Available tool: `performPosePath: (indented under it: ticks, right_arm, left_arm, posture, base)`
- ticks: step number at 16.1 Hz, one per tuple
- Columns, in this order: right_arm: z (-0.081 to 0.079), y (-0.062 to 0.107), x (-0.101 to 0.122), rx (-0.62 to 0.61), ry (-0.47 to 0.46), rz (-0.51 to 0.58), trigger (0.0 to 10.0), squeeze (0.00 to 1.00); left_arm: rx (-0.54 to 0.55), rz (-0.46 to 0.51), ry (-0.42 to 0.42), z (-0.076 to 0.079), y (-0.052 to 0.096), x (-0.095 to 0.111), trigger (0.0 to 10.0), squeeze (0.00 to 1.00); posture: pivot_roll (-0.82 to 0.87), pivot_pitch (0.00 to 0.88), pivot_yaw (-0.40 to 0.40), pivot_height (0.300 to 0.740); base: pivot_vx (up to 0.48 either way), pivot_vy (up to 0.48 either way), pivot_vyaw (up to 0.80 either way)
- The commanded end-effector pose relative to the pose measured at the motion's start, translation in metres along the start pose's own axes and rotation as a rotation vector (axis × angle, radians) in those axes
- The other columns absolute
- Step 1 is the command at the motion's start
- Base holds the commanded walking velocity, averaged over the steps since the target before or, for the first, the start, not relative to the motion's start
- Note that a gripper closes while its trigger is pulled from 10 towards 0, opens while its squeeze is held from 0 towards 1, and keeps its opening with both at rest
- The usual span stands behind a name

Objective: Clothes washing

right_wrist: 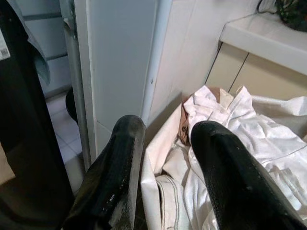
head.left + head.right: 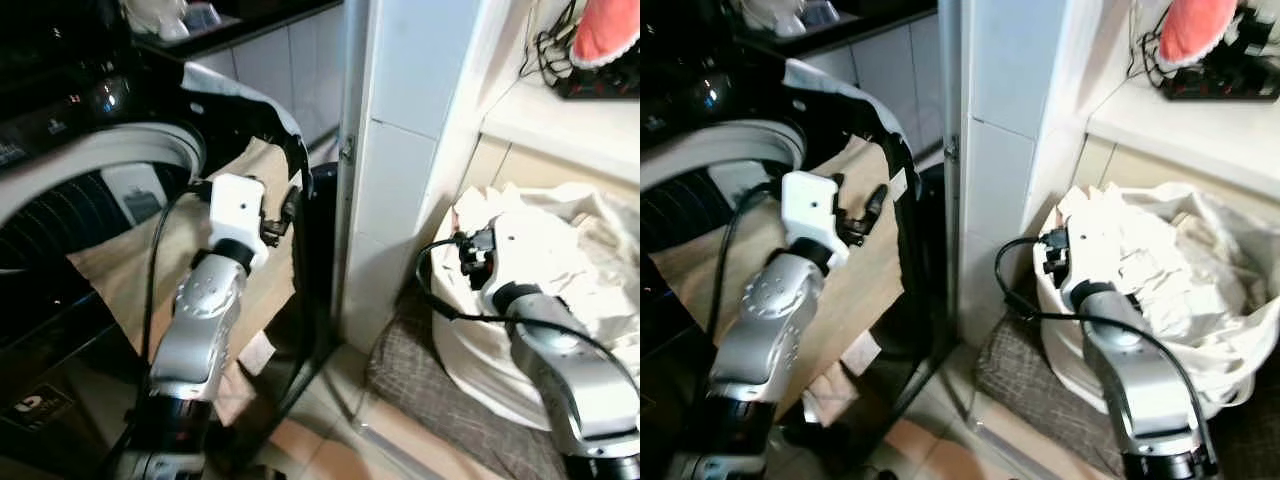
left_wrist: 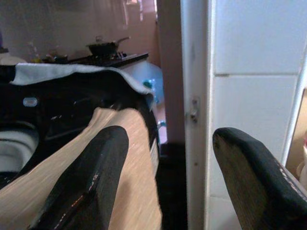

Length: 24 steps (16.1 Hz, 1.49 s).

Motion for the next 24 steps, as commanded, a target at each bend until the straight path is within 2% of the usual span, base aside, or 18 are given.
performPosePath:
  ticks: [1, 3, 4, 6, 7, 8, 9, 10, 12, 15, 18, 22, 23, 24]
  right_arm:
    - [0.002, -0.002, 0.000, -0.019, 0.009, 0.015, 10.0, 0.00]
    - [0.005, -0.008, -0.007, -0.012, 0.000, -0.018, 10.0, 0.00]
    - [0.015, -0.013, -0.013, -0.032, -0.011, -0.058, 10.0, 0.00]
    - [0.028, -0.024, -0.022, -0.010, 0.048, -0.107, 10.0, 0.00]
    - [0.045, -0.036, -0.033, -0.005, 0.084, -0.163, 10.0, 0.00]
    - [0.067, -0.048, -0.043, -0.037, 0.069, -0.212, 10.0, 1.00]
    - [0.083, -0.057, -0.051, -0.057, 0.018, -0.259, 10.0, 1.00]
    - [0.087, -0.061, -0.055, -0.043, 0.012, -0.283, 10.0, 1.00]
    - [0.103, -0.069, -0.069, -0.037, 0.054, -0.360, 10.0, 1.00]
    - [0.109, -0.073, -0.080, -0.025, 0.087, -0.407, 10.0, 1.00]
    - [0.110, -0.077, -0.078, -0.003, 0.114, -0.403, 10.0, 1.00]
    - [0.103, -0.067, -0.107, 0.012, 0.140, -0.525, 10.0, 1.00]
    - [0.100, -0.063, -0.116, 0.022, 0.170, -0.564, 10.0, 0.00]
    - [0.098, -0.059, -0.122, 0.031, 0.179, -0.589, 10.0, 0.00]
  left_arm:
    - [-0.016, 0.002, -0.054, 0.004, 0.002, 0.004, 10.0, 0.00]
    - [-0.087, -0.053, -0.018, 0.016, 0.002, -0.002, 10.0, 0.00]
    - [-0.126, -0.069, -0.005, 0.022, 0.002, -0.003, 10.0, 0.00]
    - [-0.182, -0.069, -0.005, 0.029, 0.003, -0.003, 10.0, 0.00]
    - [-0.201, -0.057, -0.026, 0.033, 0.001, 0.000, 10.0, 0.00]
    - [-0.229, -0.066, -0.022, 0.036, 0.000, 0.001, 10.0, 0.00]
    - [-0.273, -0.092, -0.002, 0.041, 0.000, 0.001, 10.0, 0.00]
    - [-0.308, -0.094, -0.007, 0.044, 0.000, 0.002, 10.0, 0.00]
    - [-0.380, -0.130, -0.032, 0.048, 0.006, 0.003, 10.0, 0.00]
    - [-0.383, -0.124, -0.007, 0.043, 0.011, 0.011, 10.0, 0.00]
    - [-0.388, -0.139, -0.013, 0.038, 0.016, 0.015, 10.0, 0.00]
    - [-0.399, -0.176, -0.002, 0.037, 0.022, 0.014, 10.0, 0.00]
    - [-0.414, -0.185, 0.006, 0.039, 0.023, 0.014, 10.0, 0.00]
    - [-0.442, -0.185, 0.006, 0.043, 0.024, 0.015, 10.0, 0.00]
  posture:
    - [-0.03, 0.000, -0.005, 0.740]
    - [-0.04, 0.000, 0.007, 0.740]
    - [-0.05, 0.000, 0.020, 0.740]
    - [-0.07, 0.000, 0.045, 0.740]
    - [-0.08, 0.000, 0.066, 0.740]
    - [-0.08, 0.002, 0.073, 0.740]
    - [-0.07, 0.013, 0.075, 0.740]
    - [-0.06, 0.016, 0.073, 0.740]
    - [-0.03, 0.041, 0.070, 0.740]
    - [0.02, 0.072, 0.069, 0.740]
    - [0.06, 0.090, 0.068, 0.740]
    - [0.07, 0.107, 0.079, 0.740]
    - [0.07, 0.108, 0.081, 0.740]
    - [0.07, 0.109, 0.083, 0.740]
  base:
    - [0.000, 0.000, 0.00]
    - [0.000, 0.000, 0.00]
    - [0.000, 0.000, 0.00]
    - [0.000, 0.000, 0.00]
    - [0.000, 0.000, 0.00]
    - [0.000, 0.000, 0.00]
    - [0.000, 0.000, 0.00]
    - [0.000, 0.000, 0.00]
    - [0.000, 0.000, 0.00]
    - [0.000, 0.000, 0.00]
    - [0.000, 0.000, 0.00]
    - [0.000, 0.000, 0.00]
    - [0.000, 0.000, 0.00]
    - [0.000, 0.000, 0.00]
Point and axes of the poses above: a point about 5 cm out from each wrist's last joint towards the gripper, its own y axis pointing back from the gripper into the wrist, its own x axis along the axis of the wrist's last joint, z = x × y, the point moved 4 cm from there along -y, pointing out of the wrist towards the gripper, and after that the axes turned 11 degrees about y, right-handed, at the moved point
